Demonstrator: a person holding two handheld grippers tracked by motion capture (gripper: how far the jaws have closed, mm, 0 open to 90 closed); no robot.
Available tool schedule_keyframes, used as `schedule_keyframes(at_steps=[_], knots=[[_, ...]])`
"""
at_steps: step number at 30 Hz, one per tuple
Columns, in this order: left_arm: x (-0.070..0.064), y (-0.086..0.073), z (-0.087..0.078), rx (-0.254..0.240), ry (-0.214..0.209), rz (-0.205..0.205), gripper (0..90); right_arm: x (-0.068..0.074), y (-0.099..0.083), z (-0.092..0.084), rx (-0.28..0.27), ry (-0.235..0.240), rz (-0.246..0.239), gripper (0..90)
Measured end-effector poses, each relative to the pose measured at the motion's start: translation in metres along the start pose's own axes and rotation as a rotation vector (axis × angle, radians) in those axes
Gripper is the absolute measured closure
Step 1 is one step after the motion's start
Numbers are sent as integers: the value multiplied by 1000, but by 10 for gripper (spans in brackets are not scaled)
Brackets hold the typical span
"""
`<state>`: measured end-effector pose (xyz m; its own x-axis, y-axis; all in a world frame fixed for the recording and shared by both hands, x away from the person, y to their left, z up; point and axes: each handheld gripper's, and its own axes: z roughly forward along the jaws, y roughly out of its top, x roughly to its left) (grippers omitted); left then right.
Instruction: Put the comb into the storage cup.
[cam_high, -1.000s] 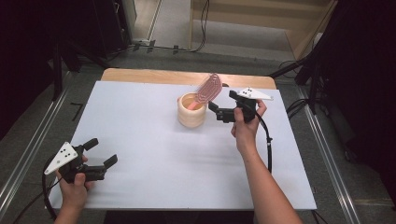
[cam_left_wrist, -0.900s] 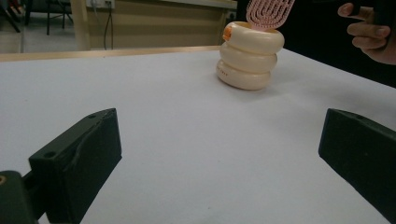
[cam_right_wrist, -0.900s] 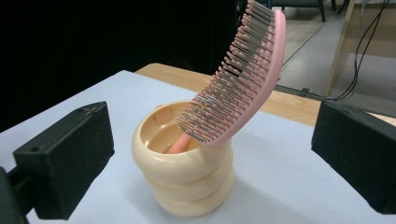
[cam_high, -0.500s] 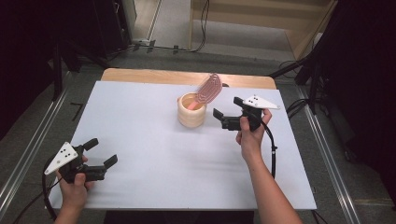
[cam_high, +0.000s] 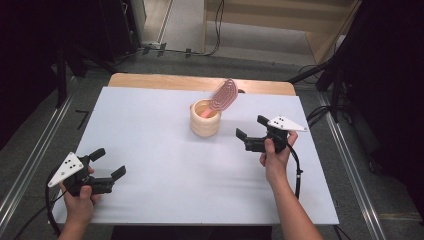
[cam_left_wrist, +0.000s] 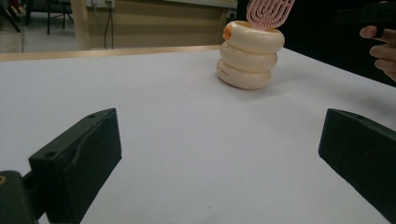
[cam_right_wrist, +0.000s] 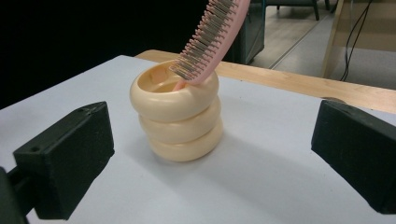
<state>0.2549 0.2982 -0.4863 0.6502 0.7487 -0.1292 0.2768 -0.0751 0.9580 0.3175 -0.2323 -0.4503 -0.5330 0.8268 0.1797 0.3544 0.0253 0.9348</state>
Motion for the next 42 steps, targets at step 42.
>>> schedule_keyframes(at_steps=[42], knots=[[-2, 0, 1, 8, 15, 5, 0, -11, -47, -94, -52, -58, 27, 0]])
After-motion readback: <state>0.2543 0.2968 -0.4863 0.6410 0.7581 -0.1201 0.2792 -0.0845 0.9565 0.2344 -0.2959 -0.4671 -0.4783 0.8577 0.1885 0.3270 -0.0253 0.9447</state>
